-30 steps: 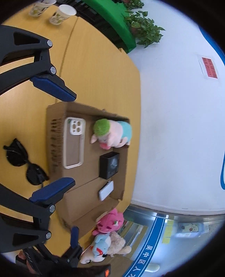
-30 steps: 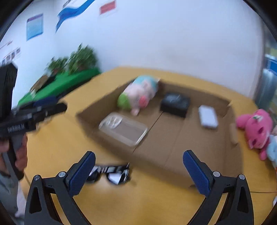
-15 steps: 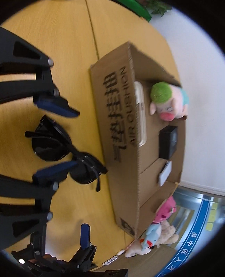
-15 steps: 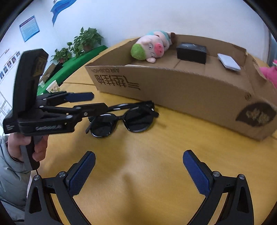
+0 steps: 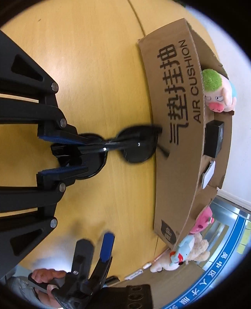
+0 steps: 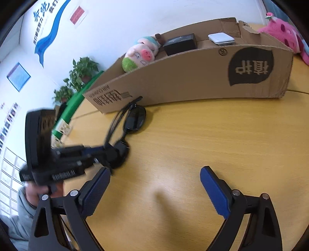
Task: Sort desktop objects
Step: 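Move the left tool to the black sunglasses and grasp them, then lift and carry the sunglasses over the cardboard box with the left tool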
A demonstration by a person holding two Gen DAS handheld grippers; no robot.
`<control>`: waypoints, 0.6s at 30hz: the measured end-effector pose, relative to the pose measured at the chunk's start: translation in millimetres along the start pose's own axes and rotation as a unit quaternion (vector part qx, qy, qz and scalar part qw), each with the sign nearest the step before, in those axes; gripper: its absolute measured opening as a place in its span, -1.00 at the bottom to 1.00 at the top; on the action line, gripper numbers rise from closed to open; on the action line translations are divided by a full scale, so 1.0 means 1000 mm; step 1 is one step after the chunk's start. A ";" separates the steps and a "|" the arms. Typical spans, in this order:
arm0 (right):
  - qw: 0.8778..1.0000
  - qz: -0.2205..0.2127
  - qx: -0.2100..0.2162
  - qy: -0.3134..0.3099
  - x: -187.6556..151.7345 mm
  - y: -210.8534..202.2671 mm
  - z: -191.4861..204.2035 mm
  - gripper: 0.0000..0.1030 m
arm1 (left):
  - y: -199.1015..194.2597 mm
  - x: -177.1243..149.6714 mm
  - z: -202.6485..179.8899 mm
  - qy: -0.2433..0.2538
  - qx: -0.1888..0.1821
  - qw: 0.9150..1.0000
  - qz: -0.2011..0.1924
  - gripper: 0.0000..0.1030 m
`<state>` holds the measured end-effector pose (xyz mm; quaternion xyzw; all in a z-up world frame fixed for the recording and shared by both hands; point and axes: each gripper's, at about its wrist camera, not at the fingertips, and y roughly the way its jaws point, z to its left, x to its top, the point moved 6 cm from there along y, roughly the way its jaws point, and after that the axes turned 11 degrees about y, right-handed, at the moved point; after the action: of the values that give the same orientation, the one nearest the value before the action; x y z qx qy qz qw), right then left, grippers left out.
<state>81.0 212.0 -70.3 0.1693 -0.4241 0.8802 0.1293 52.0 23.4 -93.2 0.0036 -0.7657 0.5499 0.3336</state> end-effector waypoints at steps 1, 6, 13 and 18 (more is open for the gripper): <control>1.000 0.000 0.005 0.001 0.002 0.002 0.004 0.76 | 0.000 0.000 -0.001 -0.002 -0.002 1.000 -0.002 -0.61; 0.999 0.009 0.038 -0.001 0.016 0.016 0.029 0.52 | 0.000 -0.002 0.000 -0.029 -0.021 0.999 -0.014 -0.67; 0.997 0.051 0.053 -0.024 0.028 0.059 0.065 0.18 | -0.002 -0.005 0.000 -0.042 -0.040 0.998 -0.021 -0.71; 0.995 0.083 0.046 -0.034 0.023 0.090 0.079 -0.26 | -0.003 -0.006 0.000 -0.047 -0.049 0.997 -0.025 -0.74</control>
<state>41.8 96.9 -78.6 0.1692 -0.3996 0.9003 0.0331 57.7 19.7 -94.4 0.0321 -0.8064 0.5021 0.3108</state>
